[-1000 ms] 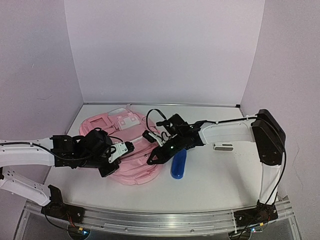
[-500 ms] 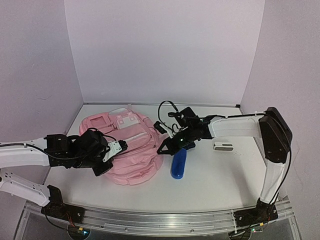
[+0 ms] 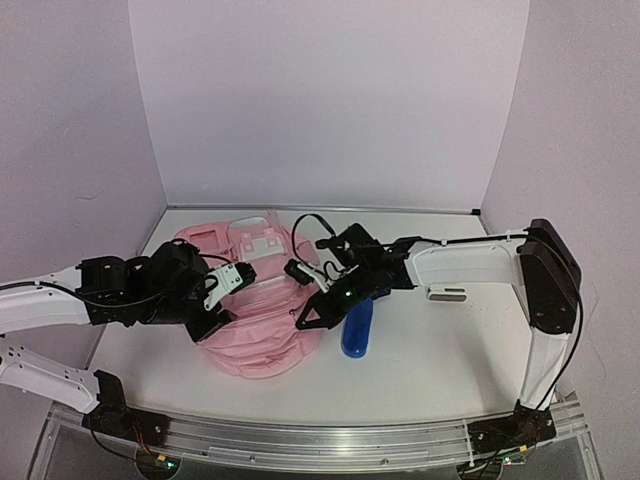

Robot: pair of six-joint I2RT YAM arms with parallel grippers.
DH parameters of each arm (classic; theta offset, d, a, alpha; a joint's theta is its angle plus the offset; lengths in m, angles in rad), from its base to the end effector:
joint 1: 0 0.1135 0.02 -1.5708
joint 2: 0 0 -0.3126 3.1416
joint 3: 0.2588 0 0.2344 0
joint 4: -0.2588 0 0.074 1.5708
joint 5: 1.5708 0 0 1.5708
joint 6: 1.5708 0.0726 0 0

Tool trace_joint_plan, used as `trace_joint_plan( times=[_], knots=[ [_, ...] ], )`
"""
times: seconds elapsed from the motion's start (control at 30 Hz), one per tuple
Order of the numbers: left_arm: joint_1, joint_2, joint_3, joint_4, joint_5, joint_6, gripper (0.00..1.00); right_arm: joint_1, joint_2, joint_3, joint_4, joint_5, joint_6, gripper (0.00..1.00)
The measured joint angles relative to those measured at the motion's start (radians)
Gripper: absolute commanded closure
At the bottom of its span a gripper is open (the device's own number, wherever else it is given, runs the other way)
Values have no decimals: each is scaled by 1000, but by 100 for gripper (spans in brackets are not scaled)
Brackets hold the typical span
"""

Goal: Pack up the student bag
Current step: Zip the student bag at the center of the board.

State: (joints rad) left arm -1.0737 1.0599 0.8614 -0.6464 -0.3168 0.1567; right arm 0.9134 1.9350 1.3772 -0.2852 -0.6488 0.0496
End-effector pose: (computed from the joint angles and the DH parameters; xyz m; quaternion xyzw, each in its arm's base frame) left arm 0.1134 -0.1615 0.2934 0.4870 0.7862 -0.0229 0.3796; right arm 0.2360 0.3775 0.2381 -0.4738 0.7570 0.4202 0.1611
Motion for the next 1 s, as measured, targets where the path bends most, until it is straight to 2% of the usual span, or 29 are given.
trace_joint_plan(
  times=[0.27,0.33,0.4,0.5,0.7,1.0],
  knots=[
    [-17,173,10,160,92,56,52,37,0,34,-24,-30,30,100],
    [-17,210,10,185,105,71,62,37,0,34,-25,-30,31,100],
    [-18,240,10,208,104,84,82,36,0,34,-28,-30,31,100],
    [-19,270,10,219,95,94,98,33,0,34,-31,-29,31,100],
    [-21,264,10,209,74,93,100,-9,-2,16,-29,-52,10,100],
    [-25,70,-8,88,61,71,100,-138,10,50,-41,-58,-105,100]
  ],
)
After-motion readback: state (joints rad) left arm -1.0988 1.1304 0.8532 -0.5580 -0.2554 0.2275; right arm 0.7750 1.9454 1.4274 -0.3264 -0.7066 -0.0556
